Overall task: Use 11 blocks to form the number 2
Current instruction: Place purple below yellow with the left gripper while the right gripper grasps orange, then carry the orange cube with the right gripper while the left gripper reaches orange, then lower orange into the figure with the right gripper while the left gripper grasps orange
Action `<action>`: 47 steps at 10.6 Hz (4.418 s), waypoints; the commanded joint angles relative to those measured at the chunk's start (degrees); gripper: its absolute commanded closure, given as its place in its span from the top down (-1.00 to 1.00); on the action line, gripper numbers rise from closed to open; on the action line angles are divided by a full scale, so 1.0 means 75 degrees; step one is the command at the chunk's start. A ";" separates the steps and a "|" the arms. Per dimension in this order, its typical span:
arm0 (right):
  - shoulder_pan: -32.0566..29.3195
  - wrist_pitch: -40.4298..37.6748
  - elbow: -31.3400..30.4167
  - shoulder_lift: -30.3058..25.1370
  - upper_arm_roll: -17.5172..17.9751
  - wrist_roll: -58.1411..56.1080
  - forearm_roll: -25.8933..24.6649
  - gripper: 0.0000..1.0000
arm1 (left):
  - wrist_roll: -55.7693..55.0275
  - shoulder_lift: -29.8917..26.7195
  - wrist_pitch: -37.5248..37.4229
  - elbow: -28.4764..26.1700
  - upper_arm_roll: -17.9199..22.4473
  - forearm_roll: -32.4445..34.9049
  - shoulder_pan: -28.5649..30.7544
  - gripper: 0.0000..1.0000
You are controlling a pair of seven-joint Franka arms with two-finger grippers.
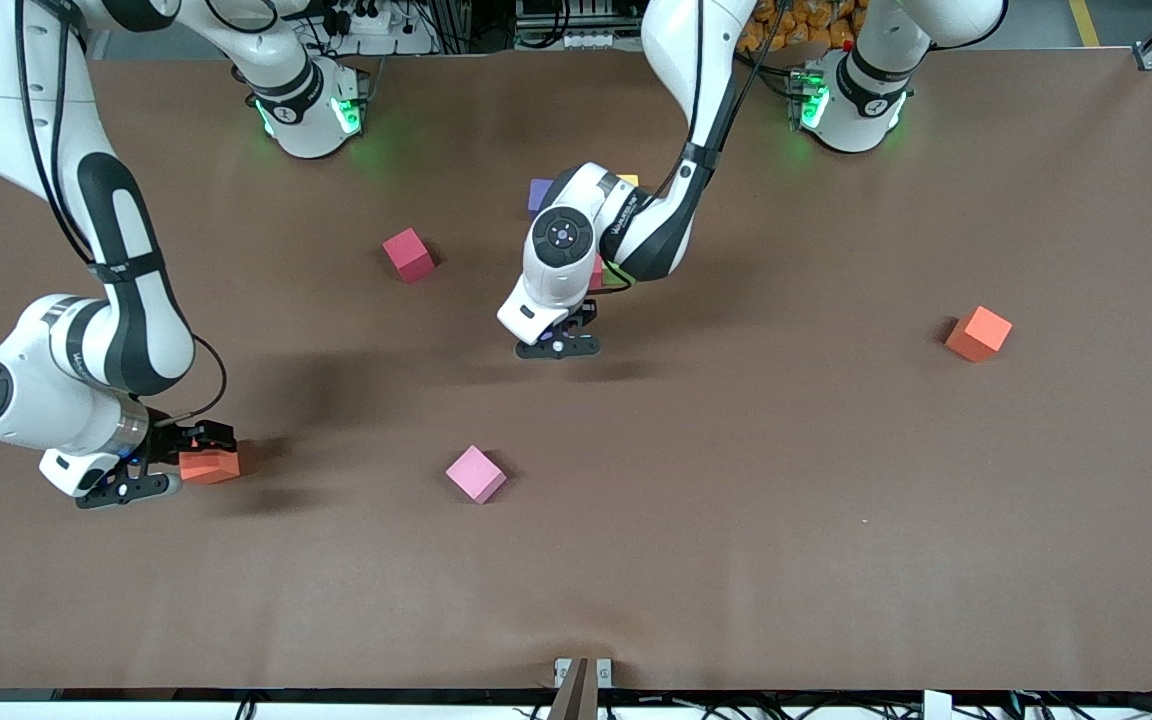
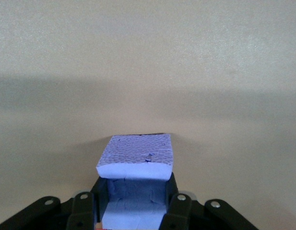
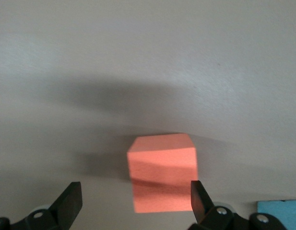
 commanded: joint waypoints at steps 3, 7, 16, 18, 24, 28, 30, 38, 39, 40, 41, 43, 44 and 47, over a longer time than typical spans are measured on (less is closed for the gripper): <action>0.0087 0.0056 0.0123 0.0159 -0.0080 -0.0080 -0.0493 1.00 | 0.0213 0.0248 -0.0055 0.0292 0.0274 -0.0276 -0.0186 0.59; 0.0111 0.0196 0.0346 0.0475 -0.0080 -0.0080 -0.0588 1.00 | 0.0201 0.0189 -0.0054 0.0280 0.0285 -0.0265 -0.0244 1.00; 0.0146 0.0724 0.0334 0.0816 -0.0080 -0.0033 -0.0541 0.14 | 0.2521 -0.1064 -0.2065 0.0152 0.2355 -0.0171 -0.0198 1.00; 0.0157 0.0748 0.0311 0.0781 -0.0080 -0.0033 -0.0518 -0.03 | 0.2753 -0.1367 -0.2874 -0.0023 0.2675 -0.0066 0.0116 1.00; 0.1735 0.0549 -0.0029 -0.0788 -0.0080 -0.0022 -0.0588 -0.02 | 0.3715 -0.4094 -0.2530 -0.2293 0.1789 0.3947 0.2023 1.00; 0.3259 0.0150 -0.0029 -0.1468 -0.0069 -0.0033 -0.0588 0.01 | 0.4781 -0.5726 -0.1358 -0.4215 -0.0413 0.5732 0.4952 1.00; 0.4114 0.0150 -0.0029 -0.1516 -0.0080 -0.0045 -0.0623 0.05 | 0.5225 -0.6207 -0.0656 -0.5281 -0.0954 0.6015 0.5786 1.00; 0.6554 0.0255 0.0053 -0.1013 -0.0069 -0.0464 -0.0893 0.05 | 0.9269 -0.5929 0.2006 -0.7161 -0.1098 0.6250 0.7640 1.00; 0.6683 0.0267 0.0064 -0.0920 -0.0069 -0.0850 -0.0893 0.05 | 0.9631 -0.5801 0.2205 -0.7161 -0.1086 0.6390 0.7735 1.00; 0.6801 0.0267 0.0076 -0.0814 -0.0069 -0.1213 -0.0858 0.05 | 0.9867 -0.5637 0.2404 -0.7161 -0.1074 0.6426 0.7852 1.00; 0.6837 0.0279 0.0169 -0.0709 -0.0069 -0.1310 -0.0846 0.05 | 1.0043 -0.5484 0.2580 -0.7161 -0.1074 0.6438 0.7969 1.00; 0.7023 0.0267 0.0473 -0.0405 -0.0069 -0.1323 -0.0823 0.09 | 1.0360 -0.5156 0.2979 -0.7196 -0.1086 0.6438 0.8262 1.00; 0.7071 0.0279 0.0521 -0.0345 -0.0057 -0.1323 -0.0799 0.09 | 1.0361 -0.5085 0.3097 -0.7289 -0.1086 0.6427 0.8275 1.00; 0.7282 0.0279 0.0837 -0.0111 -0.0045 -0.1276 -0.0752 0.09 | 1.0303 -0.5049 0.3110 -0.7488 -0.1097 0.6322 0.8427 1.00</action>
